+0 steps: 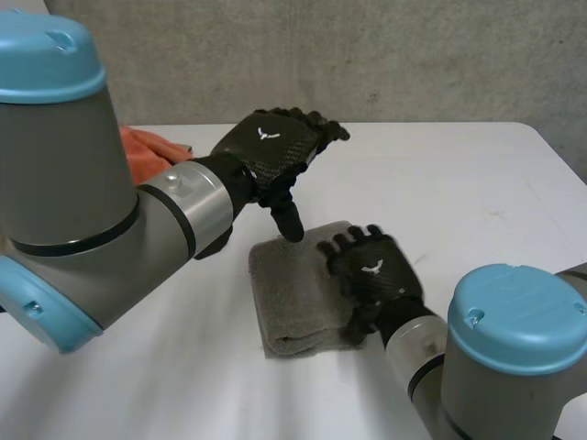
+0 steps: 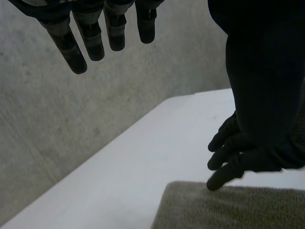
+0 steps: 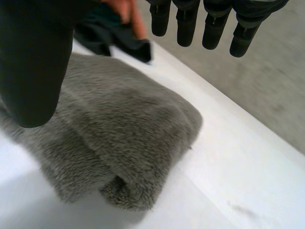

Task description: Fold the laundry.

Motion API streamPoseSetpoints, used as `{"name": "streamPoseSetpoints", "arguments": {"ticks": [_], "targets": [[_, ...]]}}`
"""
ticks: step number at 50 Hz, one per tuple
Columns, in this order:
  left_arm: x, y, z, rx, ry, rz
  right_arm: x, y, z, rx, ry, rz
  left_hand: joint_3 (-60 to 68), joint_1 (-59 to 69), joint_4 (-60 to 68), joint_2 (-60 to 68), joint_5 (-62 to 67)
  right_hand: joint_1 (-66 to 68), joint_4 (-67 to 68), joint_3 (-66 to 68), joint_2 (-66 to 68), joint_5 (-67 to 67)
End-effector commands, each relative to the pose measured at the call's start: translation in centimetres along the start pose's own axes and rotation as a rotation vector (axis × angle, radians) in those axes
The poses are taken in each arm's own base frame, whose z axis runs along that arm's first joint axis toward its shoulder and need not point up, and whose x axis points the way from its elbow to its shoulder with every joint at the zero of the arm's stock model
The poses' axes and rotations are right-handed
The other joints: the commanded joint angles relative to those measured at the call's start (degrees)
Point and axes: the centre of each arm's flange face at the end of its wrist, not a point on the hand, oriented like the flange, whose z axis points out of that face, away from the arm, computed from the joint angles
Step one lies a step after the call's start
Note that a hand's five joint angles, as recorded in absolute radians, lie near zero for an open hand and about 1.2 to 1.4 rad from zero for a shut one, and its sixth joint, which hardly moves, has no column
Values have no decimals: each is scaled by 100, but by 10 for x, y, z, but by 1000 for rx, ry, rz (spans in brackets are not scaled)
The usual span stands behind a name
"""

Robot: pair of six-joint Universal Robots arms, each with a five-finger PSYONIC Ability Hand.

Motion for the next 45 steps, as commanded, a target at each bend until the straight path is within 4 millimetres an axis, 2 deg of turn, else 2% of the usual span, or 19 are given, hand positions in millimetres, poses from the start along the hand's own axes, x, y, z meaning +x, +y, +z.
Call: {"name": "streamPoseSetpoints", "arguments": {"ticks": [1, 5, 8, 17, 20, 24, 25, 26, 28, 32, 36, 37, 40, 41, 43, 44, 45], "targets": [[0, -8, -5, 27, 7, 15, 30, 15, 11, -76, 114, 305, -117, 13, -90, -174, -281, -160, -192, -171, -158, -276], [-4, -3, -5, 10, -1, 10, 28, 39, 17, -163, 92, 404, -117, 13, -90, -174, -281, -160, -192, -171, -158, -276], [-6, 0, -4, 3, -6, 8, 23, 47, 21, -182, 58, 415, -117, 13, -90, -174, -281, -160, -192, -171, -158, -276], [-6, 3, -5, 8, -13, 6, 19, 53, 37, -156, 41, 420, -117, 13, -90, -174, -281, -160, -192, -171, -158, -276], [-7, 3, -6, 9, -16, 6, 19, 55, 42, -152, 46, 418, -117, 13, -90, -174, -281, 208, 176, 198, 211, 93], [-11, 3, -6, 16, -28, 5, 19, 59, 49, -135, 47, 415, -117, 13, -90, -174, -281, 3934, 3902, 3923, 3936, 3818], [-13, 3, -7, 20, -34, 4, 20, 58, 53, -109, 53, 414, -117, 13, -90, -174, -281, 5892, 5861, 5882, 5895, 5777], [-14, 3, -7, 20, -37, 4, 21, 57, 55, -95, 55, 412, -117, 13, -90, -174, -281, 6830, 6798, 6820, 6833, 6715], [-15, 4, -7, 19, -41, 0, 23, 55, 58, -76, 61, 400, -117, 13, -90, -174, -281, 6840, 6808, 6829, 6842, 6724], [-17, 6, -8, 25, -45, -7, 38, 50, 67, -51, 98, 346, -117, 13, -90, -174, -281, 6840, 6808, 6829, 6842, 6724], [-19, 5, -8, 40, -51, -13, 65, 43, 80, -13, 163, 314, -117, 13, -90, -174, -281, 6840, 6808, 6829, 6842, 6724], [-19, 4, -8, 48, -52, -15, 79, 39, 88, 9, 196, 303, -117, 13, -90, -174, -281, 6840, 6808, 6829, 6842, 6724], [-18, 2, -9, 59, -50, -15, 102, 36, 103, 47, 250, 287, -117, 13, -90, -174, -281, 6840, 6808, 6829, 6842, 6724], [-18, 1, -9, 65, -49, -15, 120, 35, 115, 68, 290, 282, -117, 13, -90, -174, -281, 6840, 6808, 6829, 6842, 6724], [-17, -1, -9, 73, -49, -13, 142, 37, 128, 84, 345, 280, -117, 13, -90, -174, -281, 6840, 6808, 6829, 6842, 6724], [-17, -3, -9, 79, -48, -12, 167, 40, 141, 98, 405, 285, -117, 13, -90, -174, -281, 6840, 6808, 6829, 6842, 6724], [-17, -3, -9, 80, -49, -11, 180, 43, 147, 97, 436, 286, -117, 13, -90, -174, -281, 6840, 6808, 6829, 6842, 6724]]}}
